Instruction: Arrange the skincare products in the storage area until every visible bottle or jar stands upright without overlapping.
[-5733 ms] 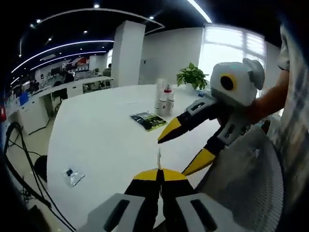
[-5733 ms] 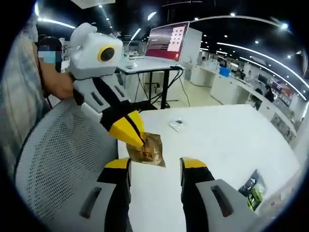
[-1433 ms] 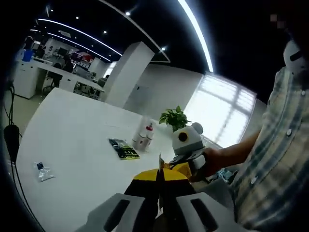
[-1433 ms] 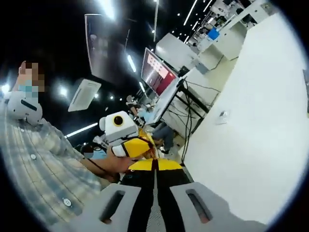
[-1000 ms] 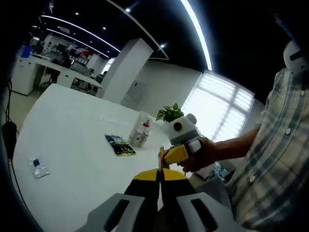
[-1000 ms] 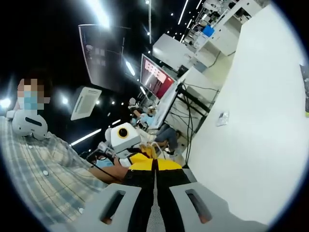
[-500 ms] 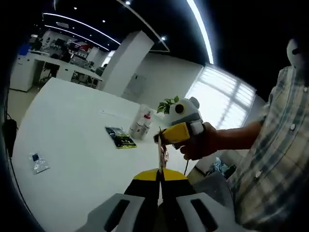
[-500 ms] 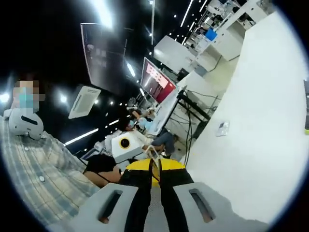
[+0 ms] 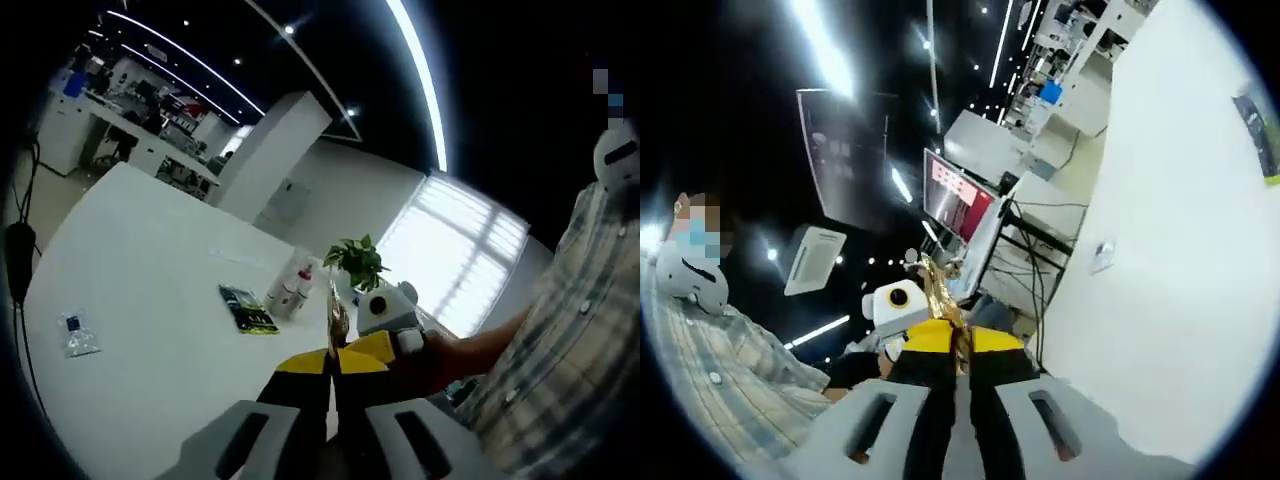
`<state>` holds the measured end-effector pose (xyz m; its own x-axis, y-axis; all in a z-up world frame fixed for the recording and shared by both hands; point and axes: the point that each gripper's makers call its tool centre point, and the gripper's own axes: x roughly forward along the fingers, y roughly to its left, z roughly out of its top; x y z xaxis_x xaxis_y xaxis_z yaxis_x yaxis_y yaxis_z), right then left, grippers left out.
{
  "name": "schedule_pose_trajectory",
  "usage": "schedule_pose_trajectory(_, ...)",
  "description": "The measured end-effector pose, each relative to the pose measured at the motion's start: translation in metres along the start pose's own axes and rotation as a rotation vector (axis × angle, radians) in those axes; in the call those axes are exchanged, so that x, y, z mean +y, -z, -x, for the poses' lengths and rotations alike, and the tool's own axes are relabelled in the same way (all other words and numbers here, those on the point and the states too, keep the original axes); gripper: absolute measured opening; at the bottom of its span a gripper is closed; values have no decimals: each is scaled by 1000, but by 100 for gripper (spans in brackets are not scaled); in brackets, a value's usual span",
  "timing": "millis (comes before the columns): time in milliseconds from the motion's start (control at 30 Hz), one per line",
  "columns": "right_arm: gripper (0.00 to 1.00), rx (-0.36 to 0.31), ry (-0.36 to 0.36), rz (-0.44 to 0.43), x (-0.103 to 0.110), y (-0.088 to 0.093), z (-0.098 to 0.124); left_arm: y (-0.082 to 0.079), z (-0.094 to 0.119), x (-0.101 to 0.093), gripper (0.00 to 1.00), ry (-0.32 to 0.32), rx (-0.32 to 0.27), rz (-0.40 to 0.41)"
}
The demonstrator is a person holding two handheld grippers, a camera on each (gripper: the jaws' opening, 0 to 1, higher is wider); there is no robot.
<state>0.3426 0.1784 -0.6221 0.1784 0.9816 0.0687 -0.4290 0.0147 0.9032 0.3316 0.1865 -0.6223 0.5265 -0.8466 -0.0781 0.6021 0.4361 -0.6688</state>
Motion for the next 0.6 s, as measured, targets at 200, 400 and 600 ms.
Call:
schedule_pose_trajectory(200,0,34,29,32,2,-2,5,8,-4,0,6,-16,33,-82)
schedule_pose_trajectory(400,0,103,58,90,4,-4,13,24,-6,-7,12,23,105,-100)
schedule_pose_trajectory(600,0,171,60,115,8,4,12,19,-4,-9,14,40,91,-81)
